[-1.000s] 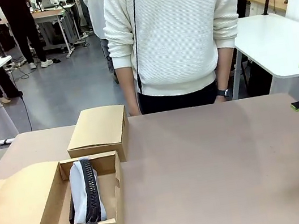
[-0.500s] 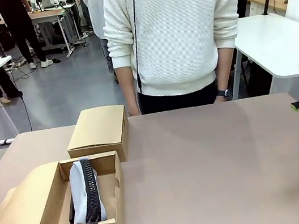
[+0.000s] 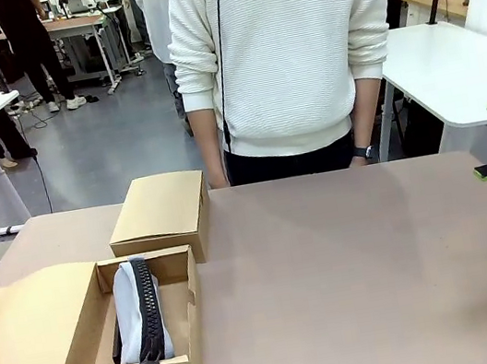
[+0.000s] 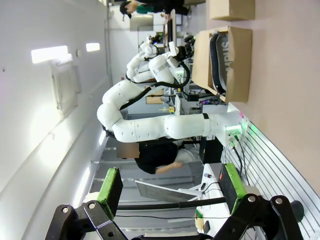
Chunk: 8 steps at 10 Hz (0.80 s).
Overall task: Place items inside the box.
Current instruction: Close the lid of the Mailer Box closest to the robot.
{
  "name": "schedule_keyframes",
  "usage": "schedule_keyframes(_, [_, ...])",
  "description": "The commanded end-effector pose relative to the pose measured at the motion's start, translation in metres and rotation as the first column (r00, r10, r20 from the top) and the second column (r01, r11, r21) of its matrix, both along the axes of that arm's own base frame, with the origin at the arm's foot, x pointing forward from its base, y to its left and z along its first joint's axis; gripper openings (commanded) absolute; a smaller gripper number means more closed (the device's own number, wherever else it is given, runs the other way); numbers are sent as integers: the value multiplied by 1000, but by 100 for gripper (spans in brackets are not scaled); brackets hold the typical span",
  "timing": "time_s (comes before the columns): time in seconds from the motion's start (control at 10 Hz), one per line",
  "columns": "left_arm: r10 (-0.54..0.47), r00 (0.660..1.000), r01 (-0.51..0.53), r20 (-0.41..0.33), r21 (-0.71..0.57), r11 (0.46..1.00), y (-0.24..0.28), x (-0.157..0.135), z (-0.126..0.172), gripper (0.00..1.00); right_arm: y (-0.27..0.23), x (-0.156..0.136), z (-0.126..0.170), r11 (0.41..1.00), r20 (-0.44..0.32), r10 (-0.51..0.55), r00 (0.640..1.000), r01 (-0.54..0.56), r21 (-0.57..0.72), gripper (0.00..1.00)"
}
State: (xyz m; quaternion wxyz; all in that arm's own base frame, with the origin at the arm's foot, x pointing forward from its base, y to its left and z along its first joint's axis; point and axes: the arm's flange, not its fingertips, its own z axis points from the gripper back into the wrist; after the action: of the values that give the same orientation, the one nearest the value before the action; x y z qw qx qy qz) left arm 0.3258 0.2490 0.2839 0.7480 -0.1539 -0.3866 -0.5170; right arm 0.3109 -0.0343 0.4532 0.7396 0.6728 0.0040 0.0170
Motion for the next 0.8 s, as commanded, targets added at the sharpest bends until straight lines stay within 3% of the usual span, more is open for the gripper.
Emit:
schedule_keyframes(0.0, [18,1000,-19,22,43,999,12,-6,-10,100,0,-1,4,1000,-18,2,1000,-2,-1,100])
schedule_keyframes(0.7, [-64,998,63,-13,-83,995,-15,1,-33,100,0,-1,4,1000,-18,2,1000,-2,-1,100])
